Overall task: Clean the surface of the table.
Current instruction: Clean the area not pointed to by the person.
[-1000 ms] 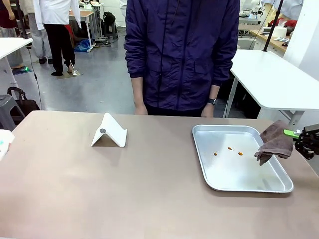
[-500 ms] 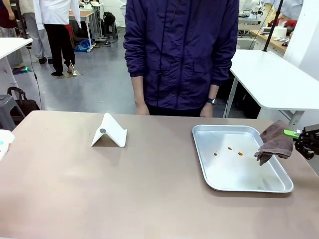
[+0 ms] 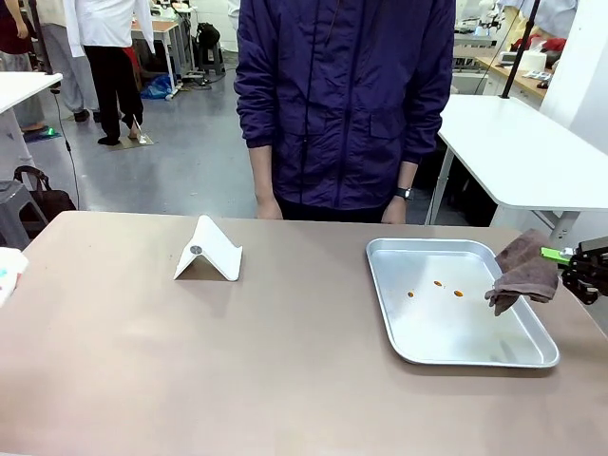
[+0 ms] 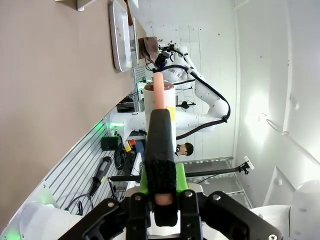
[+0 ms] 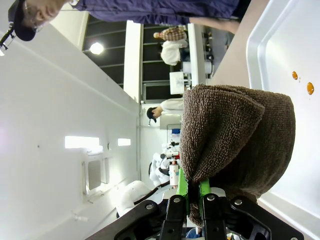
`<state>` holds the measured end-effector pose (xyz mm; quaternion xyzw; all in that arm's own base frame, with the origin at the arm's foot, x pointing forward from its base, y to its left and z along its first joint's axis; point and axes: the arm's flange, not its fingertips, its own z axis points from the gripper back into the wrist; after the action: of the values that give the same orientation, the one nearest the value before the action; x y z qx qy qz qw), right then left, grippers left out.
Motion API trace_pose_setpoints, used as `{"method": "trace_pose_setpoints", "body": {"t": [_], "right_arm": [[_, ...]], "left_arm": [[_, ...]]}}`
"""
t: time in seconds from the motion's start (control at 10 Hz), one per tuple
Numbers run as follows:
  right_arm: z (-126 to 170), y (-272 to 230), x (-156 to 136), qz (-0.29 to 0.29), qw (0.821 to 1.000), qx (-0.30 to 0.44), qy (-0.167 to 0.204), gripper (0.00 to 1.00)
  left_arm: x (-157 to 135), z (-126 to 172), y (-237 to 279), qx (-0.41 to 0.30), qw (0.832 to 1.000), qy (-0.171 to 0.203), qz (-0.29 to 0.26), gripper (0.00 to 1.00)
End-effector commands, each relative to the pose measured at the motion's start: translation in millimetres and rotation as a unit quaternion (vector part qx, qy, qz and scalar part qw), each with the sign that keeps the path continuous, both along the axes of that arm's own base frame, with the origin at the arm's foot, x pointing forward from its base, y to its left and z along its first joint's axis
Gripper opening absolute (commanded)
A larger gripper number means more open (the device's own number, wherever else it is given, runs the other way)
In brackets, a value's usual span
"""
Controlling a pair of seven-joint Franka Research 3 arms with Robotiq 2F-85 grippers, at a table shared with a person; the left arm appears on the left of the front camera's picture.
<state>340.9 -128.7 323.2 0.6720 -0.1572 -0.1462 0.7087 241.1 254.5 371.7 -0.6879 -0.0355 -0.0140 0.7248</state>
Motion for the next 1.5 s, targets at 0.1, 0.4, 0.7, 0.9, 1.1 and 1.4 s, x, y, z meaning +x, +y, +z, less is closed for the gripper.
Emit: {"method": "trace_pose_setpoints", "body": {"t": [0.1,0.4,0.7,0.9,1.1,1.4], "right_arm": [[16.6,17.2,16.6,0.035,0.997,-0.065,-0.018,0.1],[48.5,21.0,64.6,0.057,0.972,-0.227,-0.012,0.1],[50.2,19.5,108.1,0.088,0.93,-0.355,0.023,0.1],[37.9,28.6,131.1,0.105,0.91,-0.399,0.033,0.1],[18.8,44.7,150.8,0.117,0.901,-0.416,0.03,0.1],[-13.2,76.5,169.4,0.148,0.895,-0.418,0.04,0.1]], "left_arm": [[-2.0,8.0,5.1,-0.006,1.0,0.002,0.002,0.03],[-2.0,8.0,5.1,-0.006,1.0,0.002,0.002,0.03],[-2.0,8.0,5.1,-0.006,1.0,0.002,0.002,0.03],[-2.0,8.0,5.1,-0.006,1.0,0.002,0.002,0.03],[-2.0,8.0,5.1,-0.006,1.0,0.002,0.002,0.03],[-2.0,8.0,5.1,-0.006,1.0,0.002,0.002,0.03]]}}
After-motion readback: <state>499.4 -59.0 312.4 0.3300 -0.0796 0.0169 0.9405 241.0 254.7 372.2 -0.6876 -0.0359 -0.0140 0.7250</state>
